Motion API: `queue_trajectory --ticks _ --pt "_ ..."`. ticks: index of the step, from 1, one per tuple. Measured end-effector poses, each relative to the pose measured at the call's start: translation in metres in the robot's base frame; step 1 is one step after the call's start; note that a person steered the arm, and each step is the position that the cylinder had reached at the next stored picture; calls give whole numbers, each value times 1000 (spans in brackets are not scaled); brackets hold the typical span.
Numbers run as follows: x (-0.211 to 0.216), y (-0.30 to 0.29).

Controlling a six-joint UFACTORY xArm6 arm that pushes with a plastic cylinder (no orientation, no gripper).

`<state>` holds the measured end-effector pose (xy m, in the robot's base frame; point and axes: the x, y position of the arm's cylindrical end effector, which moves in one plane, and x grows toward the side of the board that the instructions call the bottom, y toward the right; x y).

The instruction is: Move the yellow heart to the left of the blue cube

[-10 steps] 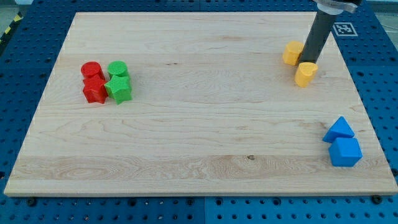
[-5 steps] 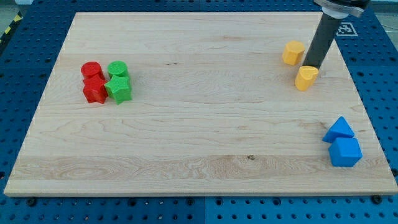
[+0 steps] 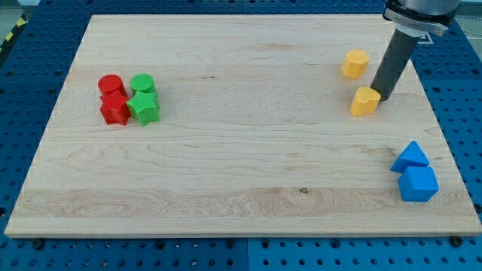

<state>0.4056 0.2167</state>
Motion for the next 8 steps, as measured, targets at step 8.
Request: queue_trajectory --ticks 8 --pt "15 -44"
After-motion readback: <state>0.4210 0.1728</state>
